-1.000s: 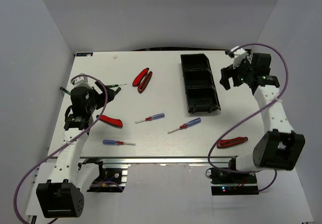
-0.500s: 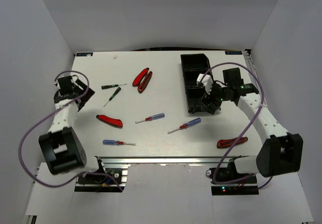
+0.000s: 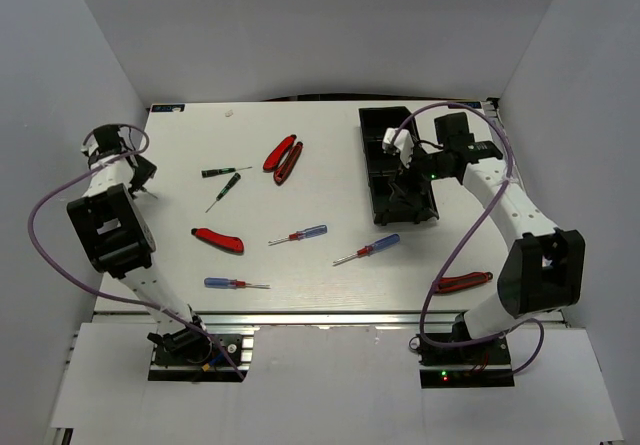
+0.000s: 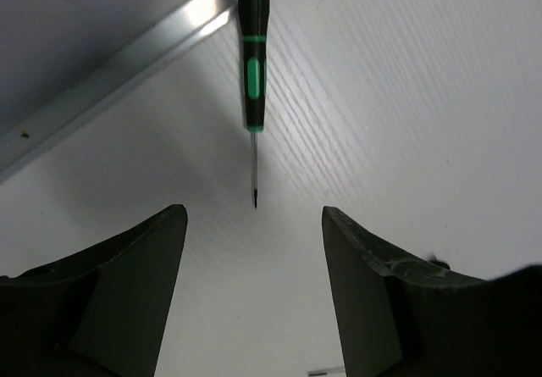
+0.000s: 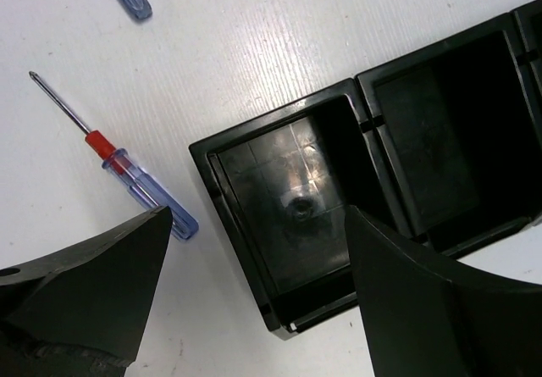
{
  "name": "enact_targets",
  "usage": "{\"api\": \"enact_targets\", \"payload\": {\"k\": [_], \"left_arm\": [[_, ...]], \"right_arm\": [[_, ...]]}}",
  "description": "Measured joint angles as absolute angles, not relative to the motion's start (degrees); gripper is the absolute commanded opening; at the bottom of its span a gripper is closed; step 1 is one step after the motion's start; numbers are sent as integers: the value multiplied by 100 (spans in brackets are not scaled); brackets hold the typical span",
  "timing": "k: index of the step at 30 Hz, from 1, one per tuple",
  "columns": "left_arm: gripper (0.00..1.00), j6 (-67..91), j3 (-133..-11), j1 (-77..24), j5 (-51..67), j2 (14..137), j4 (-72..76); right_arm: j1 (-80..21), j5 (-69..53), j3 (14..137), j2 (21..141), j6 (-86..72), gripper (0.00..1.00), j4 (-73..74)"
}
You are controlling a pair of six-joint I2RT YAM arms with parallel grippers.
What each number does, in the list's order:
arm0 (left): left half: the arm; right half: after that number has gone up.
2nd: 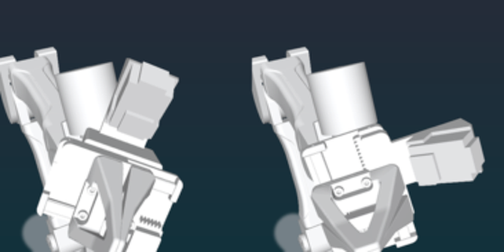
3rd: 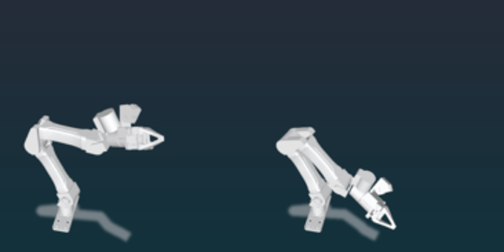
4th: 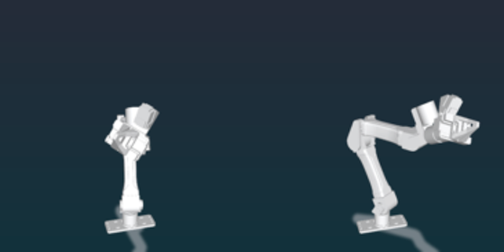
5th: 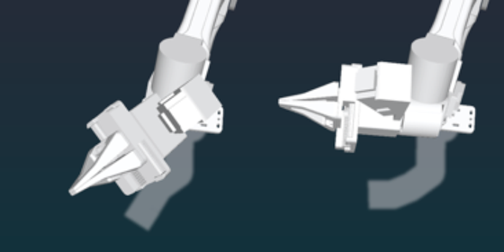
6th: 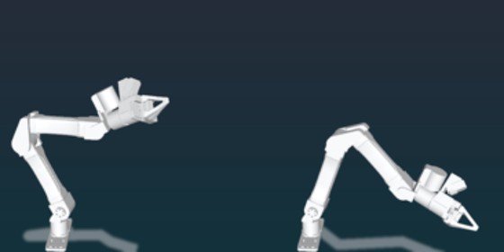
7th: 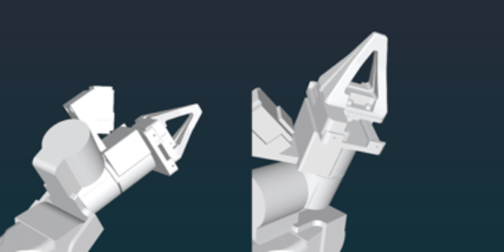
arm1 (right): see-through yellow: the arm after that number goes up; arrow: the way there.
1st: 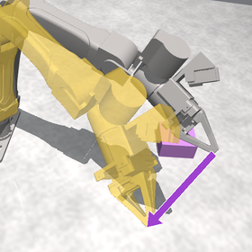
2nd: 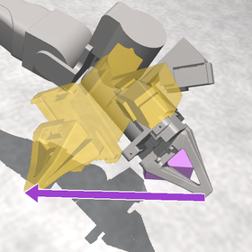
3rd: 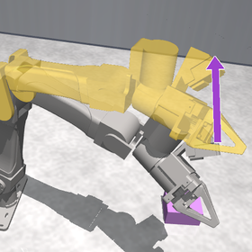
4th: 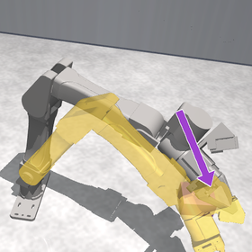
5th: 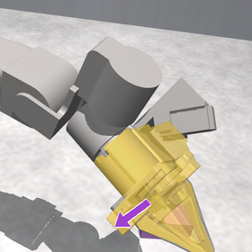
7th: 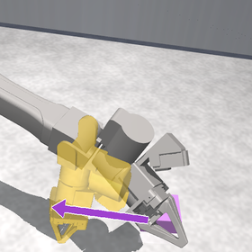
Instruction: Sort the tools into containers
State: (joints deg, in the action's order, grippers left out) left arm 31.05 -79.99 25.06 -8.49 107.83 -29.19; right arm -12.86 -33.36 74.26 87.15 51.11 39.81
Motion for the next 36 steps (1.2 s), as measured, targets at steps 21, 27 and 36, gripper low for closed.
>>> {"api": "enact_targets", "payload": {"k": [21,27,36], "left_arm": [[63,2696,-9288,2423,-1780,12425,-3026],[51,2707,-9262,2416,-1765,12446,-2945],[3,2716,-8993,2412,-1675,12348,-2567]], "right_arm": [[-1131,-3651,9301,10125,5162,89,4578],[-1109,-3673,9668,10269,5164,89,4794],[-1087,-3710,9673,10269,5142,89,4821]]}}
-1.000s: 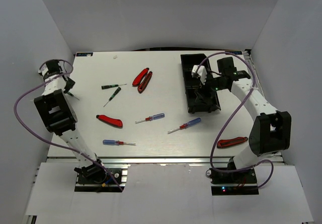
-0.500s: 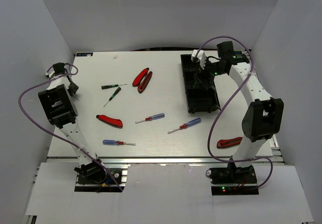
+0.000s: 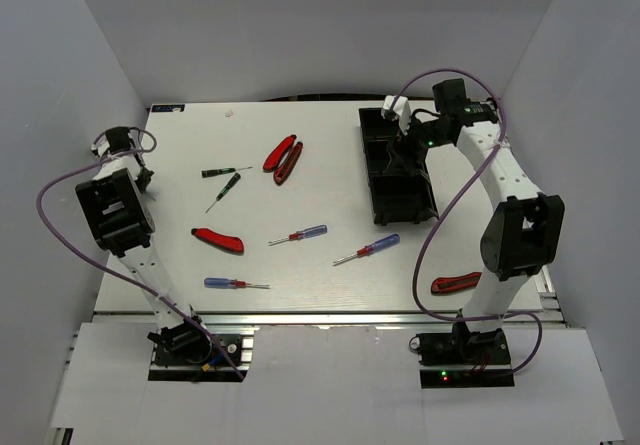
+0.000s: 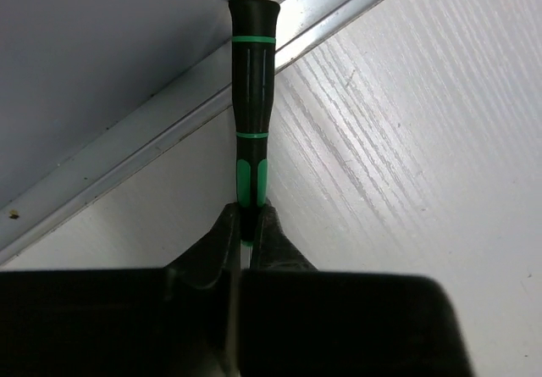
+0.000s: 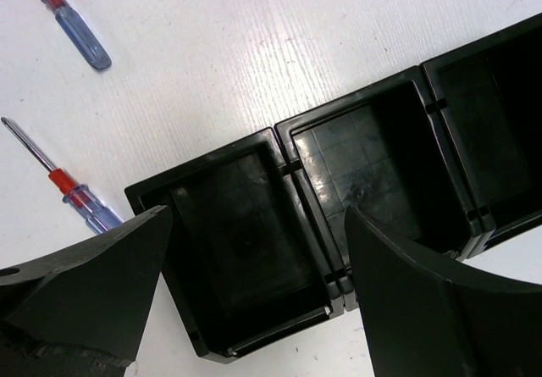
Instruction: Sort the tools into containers
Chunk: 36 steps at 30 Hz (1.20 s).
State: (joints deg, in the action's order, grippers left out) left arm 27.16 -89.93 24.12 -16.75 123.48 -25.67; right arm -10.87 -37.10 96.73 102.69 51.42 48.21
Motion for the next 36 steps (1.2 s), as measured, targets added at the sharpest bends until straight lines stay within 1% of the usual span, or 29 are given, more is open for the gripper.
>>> {"api": "enact_targets", "payload": {"k": [1,8,12,14,19,24,27,30,36], "left_arm": [[0,2722,-8921,2414,-1634,12307,-2510],[0,2764,-8226,2355,-1227,11804,-2329],[0,2757,-7959,1981,-932,11397,-2539],[0,2714,-7955,1640,-786,11168,-2558],[0,2375,-8049,467,-113,10503,-2255],[0,1872,-8101,-910,1439,10068,-1238],[0,1658,-8425,-1640,2460,10265,-856],[0,1455,-8917,-2217,3328,10718,-639],[0,908,-9391,-3085,4150,11439,-607]], "right_arm": [[-1087,-3715,9664,10267,5137,89,4818],[-1035,-3802,9382,10029,4978,89,4622],[-910,-3931,9074,9695,4836,89,4375],[-840,-4034,8973,9583,4746,89,4217],[-261,-4410,8713,9236,4383,89,3774],[510,-4845,8477,9035,4093,89,3286],[709,-4998,8335,8971,4066,89,3183],[716,-5135,8195,8919,4071,89,3138],[720,-5288,7968,8766,4084,90,3142]]}}
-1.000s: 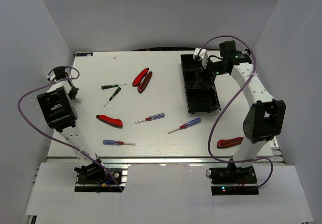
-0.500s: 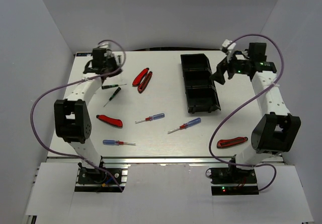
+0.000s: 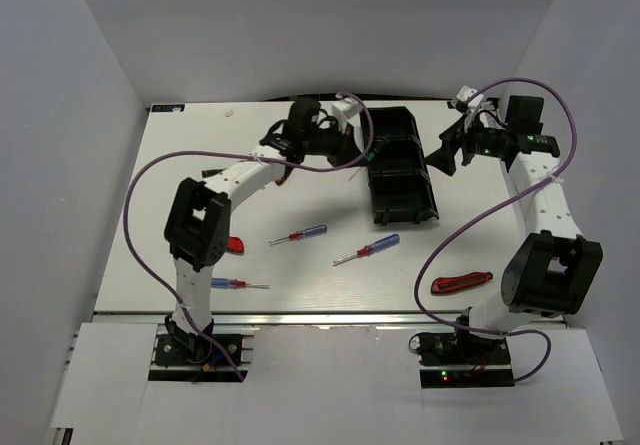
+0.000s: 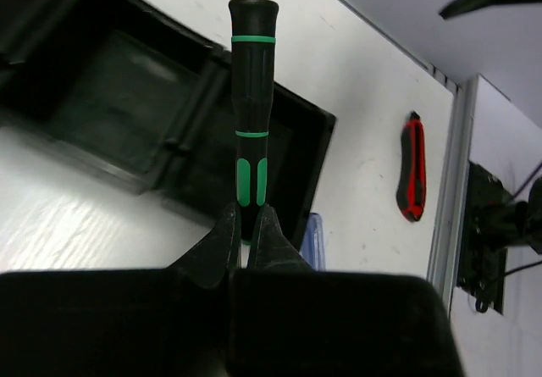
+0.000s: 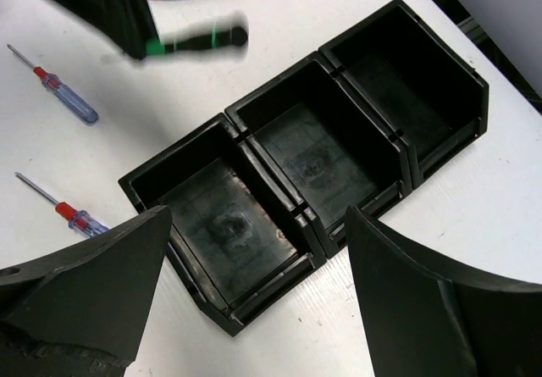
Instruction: Sort the tools into containers
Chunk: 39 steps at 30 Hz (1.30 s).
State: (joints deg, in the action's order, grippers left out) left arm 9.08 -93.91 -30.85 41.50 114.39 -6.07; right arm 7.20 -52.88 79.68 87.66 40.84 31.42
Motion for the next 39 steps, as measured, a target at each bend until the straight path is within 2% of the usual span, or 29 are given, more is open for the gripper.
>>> {"api": "enact_targets", "payload": {"k": [10,12,15,16,19,20,23,33,36,39], "left_arm": [[0,108,-10589,-3874,4202,12481,-1223],[3,-32,-10720,-3959,4112,12597,-1339],[12,-187,-10812,-4038,3968,12720,-1500],[21,-239,-10862,-4060,3918,12787,-1551],[35,-342,-10947,-4110,3776,12956,-1671],[49,-364,-10951,-4121,3723,12995,-1710],[59,-390,-10951,-4167,3551,13030,-1844],[64,-244,-11139,-4195,3068,12986,-1905],[64,89,-11048,-4108,2838,12768,-1922],[67,497,-10420,-3874,2685,12081,-1922]], "right_arm": [[823,-5354,7883,8650,4128,89,3151],[840,-5369,7878,8648,4139,89,3151],[862,-5378,7826,8632,4167,89,3155],[867,-5378,7808,8624,4182,89,3164],[873,-5378,7797,8617,4254,89,3234],[878,-5378,7795,8615,4283,89,3267],[906,-5422,7793,8615,4469,90,3398],[937,-5758,7797,8562,6023,90,4700],[902,-5793,7800,8562,7376,88,5603],[790,-5732,7776,8562,8425,88,6416]]}}
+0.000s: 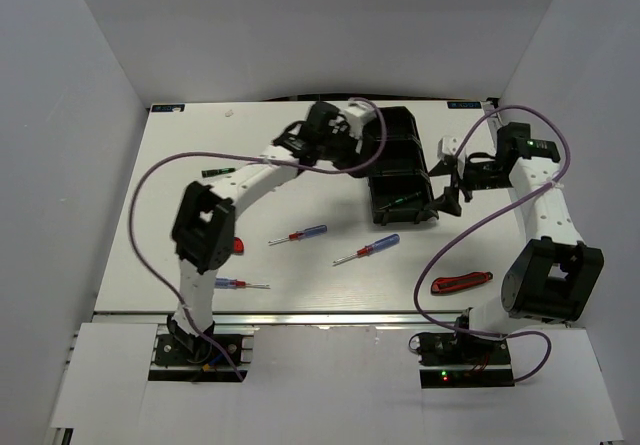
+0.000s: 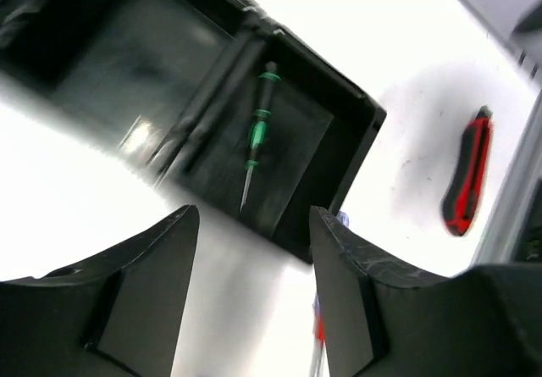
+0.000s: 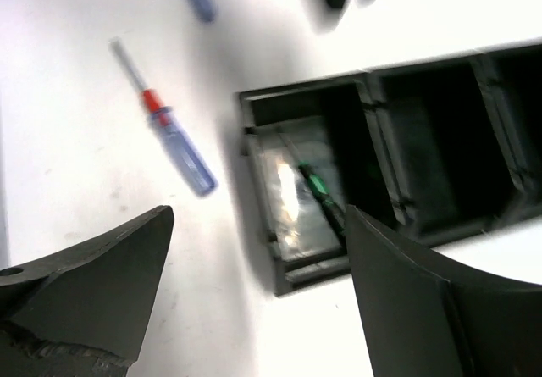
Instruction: Sort the tools into containers
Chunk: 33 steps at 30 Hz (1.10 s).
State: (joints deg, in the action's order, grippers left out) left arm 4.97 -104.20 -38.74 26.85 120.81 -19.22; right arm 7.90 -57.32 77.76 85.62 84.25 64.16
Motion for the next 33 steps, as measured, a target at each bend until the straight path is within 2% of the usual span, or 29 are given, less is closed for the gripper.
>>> {"api": "enact_targets", "payload": {"k": [4,8,13,20,28,33], "left_arm": [[70,963,-9063,-3094,2521,10597,-1876],[73,1140,-7647,-1900,2309,9004,-1835],[74,1026,-6694,-792,1831,8073,-2220],[69,773,-6525,-447,766,8656,-2711],[58,663,-7140,-445,-108,10051,-2921],[56,491,-7603,-443,-292,10648,-2939]], "right_arm": [[508,-5623,7481,8523,9218,87,6943],[150,-5446,7223,8510,9376,87,7041],[-325,-5236,7135,8484,9061,88,6718],[-753,-5092,7159,8517,8263,89,6156],[-790,-4971,7332,8705,7653,89,5675],[-790,-4901,7330,8705,7491,89,5557]]}}
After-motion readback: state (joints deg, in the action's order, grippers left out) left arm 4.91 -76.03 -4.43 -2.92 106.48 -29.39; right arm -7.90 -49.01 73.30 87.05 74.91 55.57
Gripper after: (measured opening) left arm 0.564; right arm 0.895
